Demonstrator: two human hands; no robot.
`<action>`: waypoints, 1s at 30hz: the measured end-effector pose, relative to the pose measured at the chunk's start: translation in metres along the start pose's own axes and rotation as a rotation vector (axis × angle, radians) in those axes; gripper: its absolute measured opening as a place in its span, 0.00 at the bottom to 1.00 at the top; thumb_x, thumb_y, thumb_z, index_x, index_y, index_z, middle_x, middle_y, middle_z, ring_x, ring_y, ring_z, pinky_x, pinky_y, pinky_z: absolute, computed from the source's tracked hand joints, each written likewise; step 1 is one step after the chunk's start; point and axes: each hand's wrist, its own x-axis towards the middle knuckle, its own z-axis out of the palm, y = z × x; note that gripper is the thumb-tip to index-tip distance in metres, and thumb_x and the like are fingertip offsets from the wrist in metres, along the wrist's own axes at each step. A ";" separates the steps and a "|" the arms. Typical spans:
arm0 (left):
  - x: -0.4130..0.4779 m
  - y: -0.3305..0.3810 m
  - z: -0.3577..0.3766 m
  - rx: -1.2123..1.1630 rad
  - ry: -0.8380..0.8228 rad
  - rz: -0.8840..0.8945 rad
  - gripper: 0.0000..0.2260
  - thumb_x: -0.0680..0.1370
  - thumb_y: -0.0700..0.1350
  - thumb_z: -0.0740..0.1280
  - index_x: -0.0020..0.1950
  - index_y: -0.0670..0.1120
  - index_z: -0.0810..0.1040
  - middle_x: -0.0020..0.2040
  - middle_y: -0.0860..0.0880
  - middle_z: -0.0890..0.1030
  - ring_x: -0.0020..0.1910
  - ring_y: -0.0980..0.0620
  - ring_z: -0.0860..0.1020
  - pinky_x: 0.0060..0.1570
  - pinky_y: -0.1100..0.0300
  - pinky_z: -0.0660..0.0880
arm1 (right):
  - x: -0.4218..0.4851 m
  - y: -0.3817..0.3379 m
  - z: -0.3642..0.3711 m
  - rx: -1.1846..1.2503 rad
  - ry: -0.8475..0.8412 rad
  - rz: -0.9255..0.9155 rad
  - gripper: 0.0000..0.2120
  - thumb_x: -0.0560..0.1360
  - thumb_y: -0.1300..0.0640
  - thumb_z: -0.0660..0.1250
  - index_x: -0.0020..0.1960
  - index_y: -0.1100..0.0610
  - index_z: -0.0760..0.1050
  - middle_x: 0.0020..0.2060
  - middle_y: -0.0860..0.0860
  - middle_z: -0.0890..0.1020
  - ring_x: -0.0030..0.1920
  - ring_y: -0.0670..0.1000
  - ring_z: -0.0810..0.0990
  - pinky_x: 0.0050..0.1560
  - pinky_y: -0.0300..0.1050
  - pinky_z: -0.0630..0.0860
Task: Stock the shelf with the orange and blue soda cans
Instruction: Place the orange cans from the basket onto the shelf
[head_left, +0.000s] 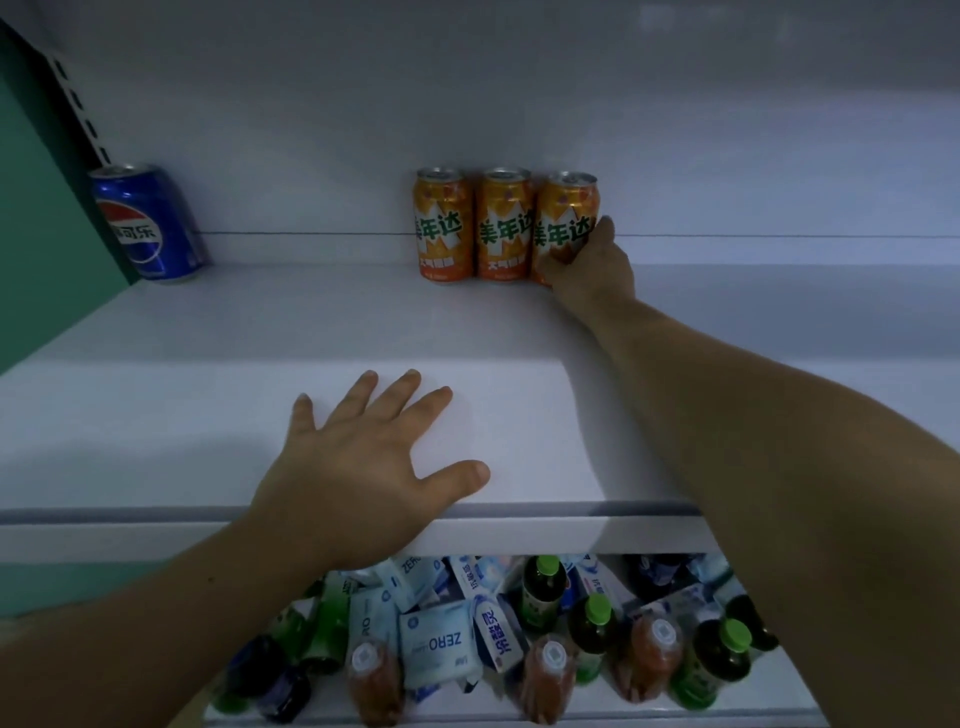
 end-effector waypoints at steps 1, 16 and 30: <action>0.000 0.000 0.001 0.002 0.007 0.003 0.46 0.59 0.79 0.33 0.75 0.65 0.38 0.77 0.63 0.37 0.76 0.58 0.36 0.74 0.42 0.38 | 0.001 0.001 0.001 -0.012 -0.006 0.004 0.25 0.75 0.50 0.67 0.66 0.58 0.63 0.59 0.56 0.77 0.58 0.57 0.76 0.49 0.45 0.69; -0.001 0.002 -0.001 0.010 -0.041 0.011 0.47 0.59 0.81 0.32 0.75 0.65 0.38 0.77 0.62 0.38 0.77 0.56 0.37 0.74 0.41 0.39 | -0.001 -0.010 -0.007 -0.109 -0.096 0.116 0.31 0.73 0.43 0.69 0.68 0.56 0.62 0.63 0.55 0.74 0.63 0.59 0.74 0.60 0.52 0.73; -0.016 0.051 -0.019 -0.122 -0.034 0.132 0.32 0.76 0.67 0.57 0.76 0.51 0.63 0.77 0.49 0.62 0.74 0.46 0.62 0.71 0.45 0.60 | -0.204 0.030 -0.238 -0.663 -0.212 0.167 0.38 0.76 0.35 0.60 0.78 0.55 0.54 0.72 0.57 0.67 0.67 0.60 0.71 0.61 0.52 0.71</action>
